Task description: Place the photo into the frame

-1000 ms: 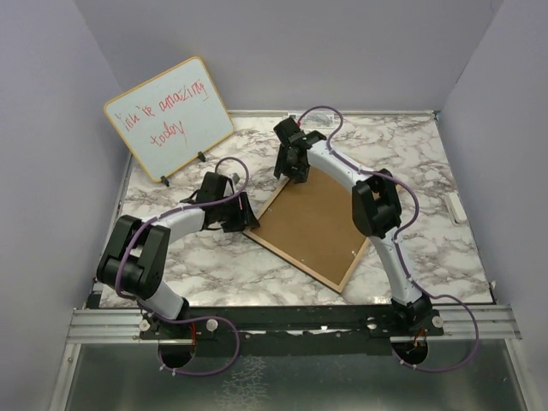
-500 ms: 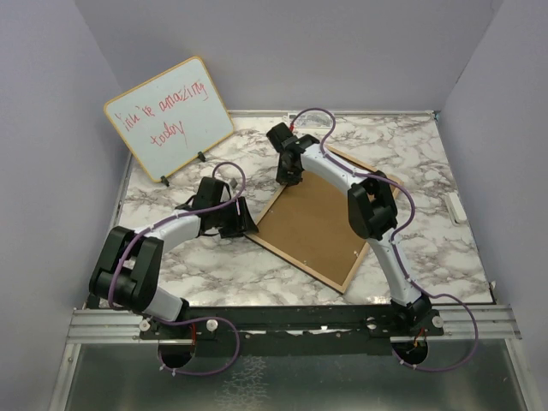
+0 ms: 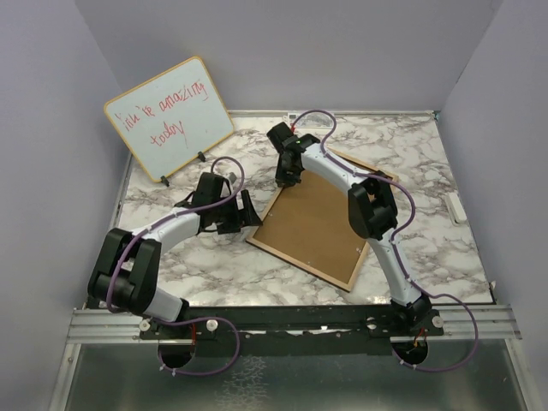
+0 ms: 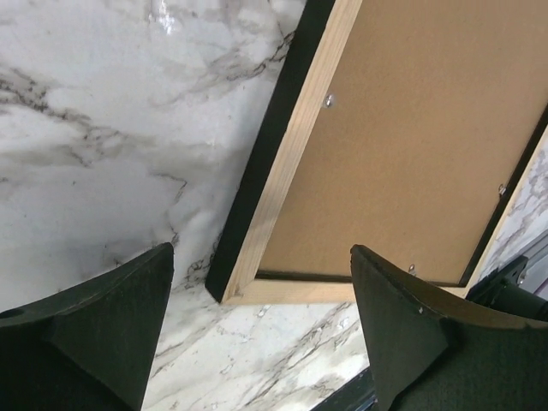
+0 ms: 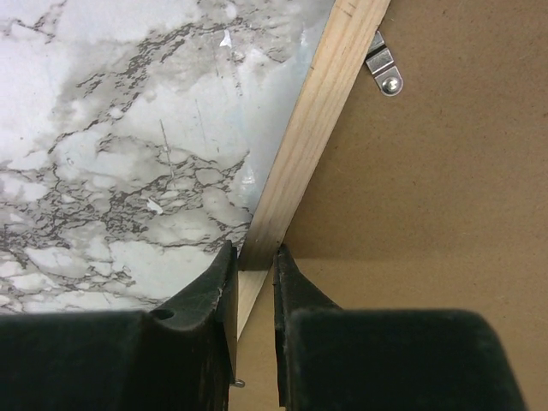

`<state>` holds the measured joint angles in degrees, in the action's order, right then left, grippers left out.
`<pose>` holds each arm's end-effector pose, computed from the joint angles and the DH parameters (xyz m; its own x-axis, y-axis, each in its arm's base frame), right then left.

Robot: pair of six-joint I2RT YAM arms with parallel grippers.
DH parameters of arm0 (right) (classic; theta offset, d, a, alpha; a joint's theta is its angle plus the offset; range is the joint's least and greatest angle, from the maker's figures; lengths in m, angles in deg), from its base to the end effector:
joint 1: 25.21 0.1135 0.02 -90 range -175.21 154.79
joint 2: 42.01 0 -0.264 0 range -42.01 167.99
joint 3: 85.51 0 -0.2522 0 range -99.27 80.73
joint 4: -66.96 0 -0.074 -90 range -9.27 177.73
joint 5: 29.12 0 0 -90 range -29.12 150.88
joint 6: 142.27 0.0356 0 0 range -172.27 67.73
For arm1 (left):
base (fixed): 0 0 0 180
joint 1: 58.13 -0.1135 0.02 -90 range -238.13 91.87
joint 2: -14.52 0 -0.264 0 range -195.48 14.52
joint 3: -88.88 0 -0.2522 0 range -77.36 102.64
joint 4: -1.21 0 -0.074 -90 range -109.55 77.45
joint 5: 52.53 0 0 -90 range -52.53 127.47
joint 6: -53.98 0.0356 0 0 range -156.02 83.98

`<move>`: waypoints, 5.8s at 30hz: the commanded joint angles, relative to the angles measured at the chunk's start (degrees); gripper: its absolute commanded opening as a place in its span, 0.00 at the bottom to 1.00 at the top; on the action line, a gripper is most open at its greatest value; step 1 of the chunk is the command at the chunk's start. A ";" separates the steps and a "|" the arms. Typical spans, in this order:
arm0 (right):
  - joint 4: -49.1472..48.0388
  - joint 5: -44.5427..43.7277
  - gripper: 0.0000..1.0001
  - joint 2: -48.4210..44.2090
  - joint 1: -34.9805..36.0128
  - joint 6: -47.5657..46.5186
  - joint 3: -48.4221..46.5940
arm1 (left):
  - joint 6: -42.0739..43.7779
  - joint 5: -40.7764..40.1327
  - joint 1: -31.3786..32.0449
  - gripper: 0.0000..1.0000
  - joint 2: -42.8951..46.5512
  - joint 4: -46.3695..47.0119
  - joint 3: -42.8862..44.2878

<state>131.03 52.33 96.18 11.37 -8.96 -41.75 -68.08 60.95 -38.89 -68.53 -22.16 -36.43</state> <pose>0.4153 0.3016 0.1811 -0.9048 0.1732 -0.3889 0.1098 0.9775 0.1799 0.2560 -0.1044 0.1720 -0.9123 -0.1972 -0.3589 0.0601 0.8023 -0.5939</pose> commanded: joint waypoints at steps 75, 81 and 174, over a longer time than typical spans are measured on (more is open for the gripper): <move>-4.98 11.96 0.72 -43.74 -11.20 4.34 18.44 | 27.85 -3.11 -3.26 0.00 -9.13 -35.05 72.46; -8.83 17.85 0.79 -42.50 -12.58 5.64 15.54 | 33.98 -15.22 6.04 0.00 -6.67 -35.05 69.14; -41.08 64.23 0.74 -39.35 -38.52 -24.56 62.38 | 15.77 -18.06 0.09 0.96 -31.78 -16.23 50.64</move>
<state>94.35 115.38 55.05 -26.16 -32.24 19.76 -55.49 43.84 -37.49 -97.58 -38.68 11.00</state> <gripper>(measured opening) 0.719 0.955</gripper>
